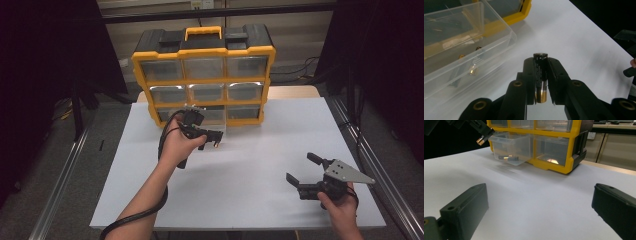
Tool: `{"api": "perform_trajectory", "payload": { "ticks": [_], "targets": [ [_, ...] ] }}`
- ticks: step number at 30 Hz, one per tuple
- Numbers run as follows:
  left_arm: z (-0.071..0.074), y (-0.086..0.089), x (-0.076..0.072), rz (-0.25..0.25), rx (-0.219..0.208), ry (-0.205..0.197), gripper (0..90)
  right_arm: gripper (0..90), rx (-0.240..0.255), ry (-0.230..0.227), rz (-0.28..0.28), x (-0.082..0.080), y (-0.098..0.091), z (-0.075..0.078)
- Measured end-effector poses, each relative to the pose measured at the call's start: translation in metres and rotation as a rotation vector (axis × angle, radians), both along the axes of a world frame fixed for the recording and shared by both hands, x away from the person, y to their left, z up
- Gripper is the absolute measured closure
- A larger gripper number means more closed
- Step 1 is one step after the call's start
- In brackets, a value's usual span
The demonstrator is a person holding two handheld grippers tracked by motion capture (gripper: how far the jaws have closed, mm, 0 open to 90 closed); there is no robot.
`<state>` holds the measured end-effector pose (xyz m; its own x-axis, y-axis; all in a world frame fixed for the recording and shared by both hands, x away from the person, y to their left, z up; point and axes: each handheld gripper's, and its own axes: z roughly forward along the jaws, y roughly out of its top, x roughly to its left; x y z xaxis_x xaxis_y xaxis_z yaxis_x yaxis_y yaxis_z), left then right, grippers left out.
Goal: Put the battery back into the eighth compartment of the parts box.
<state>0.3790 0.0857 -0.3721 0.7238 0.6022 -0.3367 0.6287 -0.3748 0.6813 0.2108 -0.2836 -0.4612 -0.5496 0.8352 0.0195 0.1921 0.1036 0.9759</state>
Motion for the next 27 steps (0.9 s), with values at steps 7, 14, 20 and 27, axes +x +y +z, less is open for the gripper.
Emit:
{"api": "perform_trajectory", "payload": {
  "ticks": [7, 14, 20, 27],
  "targets": [
    [0.009, 0.002, 0.006, 0.012, 0.002, -0.011, 77.5, 0.2, -0.004, 0.001, 0.003, 0.0, 0.001, 0.0],
    [0.018, 0.004, 0.015, 0.032, 0.007, -0.026, 77.5, 0.2, 0.005, 0.004, -0.001, 0.0, 0.0, 0.0],
    [0.022, 0.004, 0.022, 0.061, 0.008, -0.033, 77.5, 0.2, 0.005, 0.006, -0.002, -0.001, 0.0, 0.0],
    [0.024, 0.007, 0.031, 0.09, 0.018, -0.044, 77.5, 0.1, 0.002, 0.002, 0.001, -0.001, 0.0, 0.0]
  ]
}}
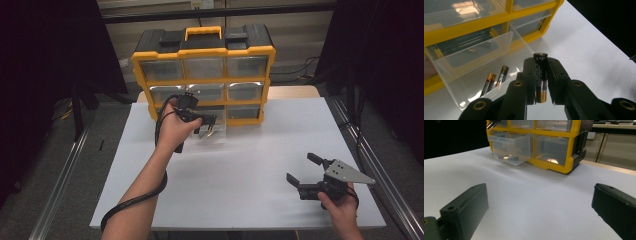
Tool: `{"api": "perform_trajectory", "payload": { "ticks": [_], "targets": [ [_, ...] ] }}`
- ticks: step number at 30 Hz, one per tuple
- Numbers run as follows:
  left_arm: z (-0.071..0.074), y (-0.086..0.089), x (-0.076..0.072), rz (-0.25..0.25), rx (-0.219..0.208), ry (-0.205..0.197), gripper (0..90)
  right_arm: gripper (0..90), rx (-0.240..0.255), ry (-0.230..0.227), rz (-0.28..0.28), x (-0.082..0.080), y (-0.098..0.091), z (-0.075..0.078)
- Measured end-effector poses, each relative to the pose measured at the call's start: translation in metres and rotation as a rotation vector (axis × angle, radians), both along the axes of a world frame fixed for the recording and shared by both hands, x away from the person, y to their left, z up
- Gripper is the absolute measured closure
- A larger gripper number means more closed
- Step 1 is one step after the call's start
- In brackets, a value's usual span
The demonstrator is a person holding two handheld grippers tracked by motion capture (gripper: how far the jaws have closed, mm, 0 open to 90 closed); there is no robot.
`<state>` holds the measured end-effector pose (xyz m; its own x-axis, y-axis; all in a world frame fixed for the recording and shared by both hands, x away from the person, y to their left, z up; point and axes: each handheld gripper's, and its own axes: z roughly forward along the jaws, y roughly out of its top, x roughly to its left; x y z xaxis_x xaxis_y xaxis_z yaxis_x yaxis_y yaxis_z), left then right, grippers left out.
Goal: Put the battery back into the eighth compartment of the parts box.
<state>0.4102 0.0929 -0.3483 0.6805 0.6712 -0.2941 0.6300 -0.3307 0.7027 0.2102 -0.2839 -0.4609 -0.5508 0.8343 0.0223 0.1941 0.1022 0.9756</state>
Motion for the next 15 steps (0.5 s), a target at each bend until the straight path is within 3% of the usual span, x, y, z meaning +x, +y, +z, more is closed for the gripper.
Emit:
{"api": "perform_trajectory", "payload": {
  "ticks": [12, 15],
  "targets": [
    [-0.002, 0.005, 0.017, 0.048, 0.016, -0.011, 77.4, 0.2, 0.005, 0.002, -0.004, 0.0, 0.0, 0.0],
    [-0.002, 0.006, 0.02, 0.058, 0.042, -0.017, 77.4, 0.2, 0.003, 0.003, -0.007, 0.0, -0.001, 0.0]
  ]
}}
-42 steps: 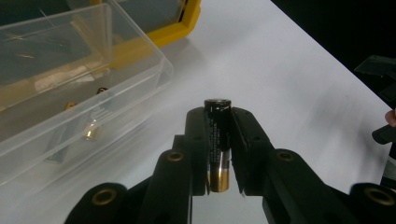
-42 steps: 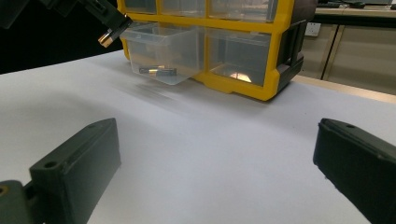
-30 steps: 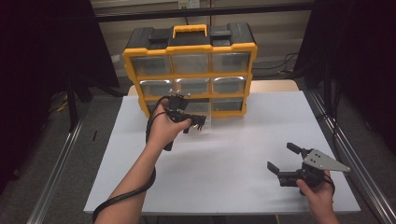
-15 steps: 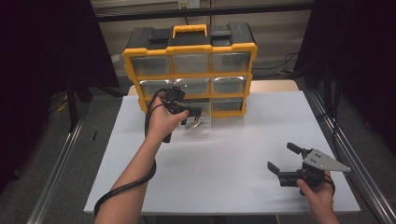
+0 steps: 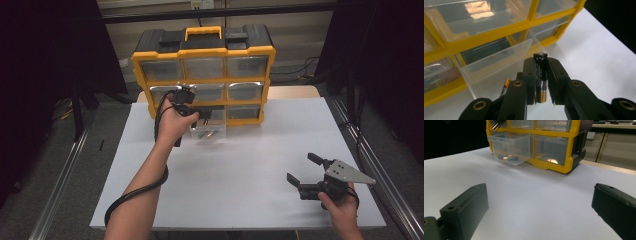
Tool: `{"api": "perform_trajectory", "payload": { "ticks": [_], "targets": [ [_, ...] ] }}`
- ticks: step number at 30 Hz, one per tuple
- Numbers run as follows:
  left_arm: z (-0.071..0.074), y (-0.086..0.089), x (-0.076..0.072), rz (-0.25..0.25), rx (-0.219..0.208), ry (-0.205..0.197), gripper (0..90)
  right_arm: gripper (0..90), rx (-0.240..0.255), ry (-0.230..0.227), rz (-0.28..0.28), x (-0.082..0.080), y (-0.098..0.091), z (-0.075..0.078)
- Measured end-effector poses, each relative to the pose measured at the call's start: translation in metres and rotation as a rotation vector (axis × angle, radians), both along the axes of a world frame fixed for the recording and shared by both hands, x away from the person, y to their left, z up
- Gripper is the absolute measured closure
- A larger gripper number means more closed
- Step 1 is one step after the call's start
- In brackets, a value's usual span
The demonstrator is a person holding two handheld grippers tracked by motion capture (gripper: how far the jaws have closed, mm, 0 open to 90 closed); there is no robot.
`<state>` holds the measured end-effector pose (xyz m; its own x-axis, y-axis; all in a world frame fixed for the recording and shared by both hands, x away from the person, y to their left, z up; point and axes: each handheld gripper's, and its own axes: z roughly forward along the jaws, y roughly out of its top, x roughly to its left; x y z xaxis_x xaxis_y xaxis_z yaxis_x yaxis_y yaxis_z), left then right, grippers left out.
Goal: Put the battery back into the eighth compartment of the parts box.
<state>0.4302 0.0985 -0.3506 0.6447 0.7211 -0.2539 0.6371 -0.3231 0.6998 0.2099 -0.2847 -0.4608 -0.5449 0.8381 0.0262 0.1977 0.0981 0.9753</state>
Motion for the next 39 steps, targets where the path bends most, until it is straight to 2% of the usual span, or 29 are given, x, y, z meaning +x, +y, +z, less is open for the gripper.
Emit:
{"api": "perform_trajectory", "payload": {
  "ticks": [12, 26, 29, 30, 31, 34, 35, 37, 39],
  "targets": [
    [-0.008, 0.0, 0.012, 0.031, 0.013, -0.003, 77.4, 0.2, 0.007, 0.001, 0.006, 0.0, 0.001, 0.0],
    [-0.02, 0.012, 0.019, 0.068, 0.041, -0.001, 77.3, 0.2, 0.006, 0.002, 0.006, -0.001, 0.001, 0.0],
    [-0.024, 0.015, 0.019, 0.065, 0.03, -0.023, 77.3, 0.2, 0.003, 0.004, 0.005, 0.0, 0.0, 0.0],
    [-0.024, 0.014, 0.018, 0.082, 0.012, -0.027, 74.5, 0.2, 0.003, 0.004, 0.006, 0.0, 0.0, 0.0],
    [-0.024, 0.015, 0.017, 0.086, 0.002, -0.01, 73.2, 0.2, 0.002, 0.004, 0.006, 0.0, 0.0, 0.0],
    [-0.026, 0.016, 0.015, 0.082, -0.008, -0.018, 70.7, 0.2, 0.003, 0.004, 0.005, -0.001, 0.0, 0.0],
    [-0.025, 0.016, 0.014, 0.08, -0.005, -0.008, 70.6, 0.2, 0.003, 0.004, 0.004, -0.001, 0.0, 0.0],
    [-0.027, 0.016, 0.012, 0.073, -0.028, -0.015, 70.4, 0.2, 0.004, 0.006, 0.003, -0.001, 0.0, 0.0],
    [-0.027, 0.016, 0.009, 0.066, -0.031, -0.015, 70.1, 0.2, 0.005, 0.002, 0.003, -0.001, -0.001, 0.0]
  ]
}}
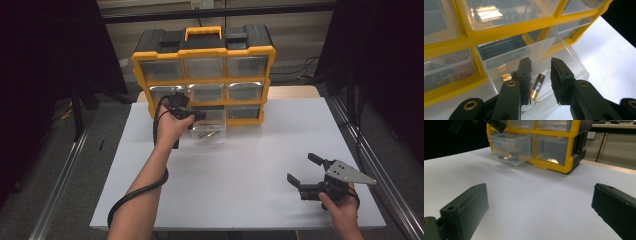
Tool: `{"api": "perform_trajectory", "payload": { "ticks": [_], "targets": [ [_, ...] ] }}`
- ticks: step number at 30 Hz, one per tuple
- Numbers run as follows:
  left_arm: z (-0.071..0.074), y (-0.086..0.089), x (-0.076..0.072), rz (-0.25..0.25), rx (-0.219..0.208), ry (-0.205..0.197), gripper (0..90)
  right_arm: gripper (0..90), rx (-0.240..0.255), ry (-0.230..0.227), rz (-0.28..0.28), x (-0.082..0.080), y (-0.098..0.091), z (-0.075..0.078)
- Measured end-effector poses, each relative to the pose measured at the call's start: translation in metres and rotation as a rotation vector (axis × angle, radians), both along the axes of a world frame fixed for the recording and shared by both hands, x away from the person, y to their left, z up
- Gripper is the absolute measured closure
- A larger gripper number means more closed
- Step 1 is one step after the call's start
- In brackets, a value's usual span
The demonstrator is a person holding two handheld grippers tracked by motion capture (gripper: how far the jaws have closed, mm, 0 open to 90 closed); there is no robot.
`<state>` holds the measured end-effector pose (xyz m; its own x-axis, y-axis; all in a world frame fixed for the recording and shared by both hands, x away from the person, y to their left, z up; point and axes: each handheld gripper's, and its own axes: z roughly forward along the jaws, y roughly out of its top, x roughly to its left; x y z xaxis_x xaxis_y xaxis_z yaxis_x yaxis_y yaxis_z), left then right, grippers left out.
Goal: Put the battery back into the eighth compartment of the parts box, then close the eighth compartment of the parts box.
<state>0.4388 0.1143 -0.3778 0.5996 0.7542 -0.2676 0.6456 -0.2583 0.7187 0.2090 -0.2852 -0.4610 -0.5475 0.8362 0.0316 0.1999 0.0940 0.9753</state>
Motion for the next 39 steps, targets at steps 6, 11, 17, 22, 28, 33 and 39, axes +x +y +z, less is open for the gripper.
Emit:
{"api": "perform_trajectory", "payload": {
  "ticks": [6, 11, 17, 22, 28, 33, 39],
  "targets": [
    [0.0, -0.004, -0.011, -0.027, -0.041, -0.008, 71.9, 0.2, 0.001, -0.001, 0.001, 0.0, 0.001, 0.0],
    [0.0, -0.006, -0.018, -0.05, -0.058, -0.015, 73.6, 0.2, 0.001, -0.001, 0.001, 0.0, 0.001, 0.0],
    [-0.004, -0.009, -0.026, -0.068, -0.067, -0.019, 78.1, 0.2, -0.002, -0.005, -0.002, 0.0, 0.0, 0.0],
    [-0.008, -0.012, -0.029, -0.09, -0.052, -0.016, 81.4, 0.2, 0.001, -0.006, -0.002, 0.0, 0.0, 0.001],
    [-0.01, -0.014, -0.032, -0.101, -0.054, -0.013, 81.3, 0.2, -0.001, -0.005, -0.003, 0.0, 0.0, 0.001],
    [-0.013, -0.015, -0.033, -0.11, -0.044, -0.006, 81.7, 0.2, -0.003, -0.003, -0.001, 0.0, 0.002, 0.001],
    [-0.019, -0.016, -0.034, -0.108, -0.05, 0.002, 84.6, 0.2, -0.004, -0.004, -0.002, 0.0, 0.0, 0.001]
  ]
}}
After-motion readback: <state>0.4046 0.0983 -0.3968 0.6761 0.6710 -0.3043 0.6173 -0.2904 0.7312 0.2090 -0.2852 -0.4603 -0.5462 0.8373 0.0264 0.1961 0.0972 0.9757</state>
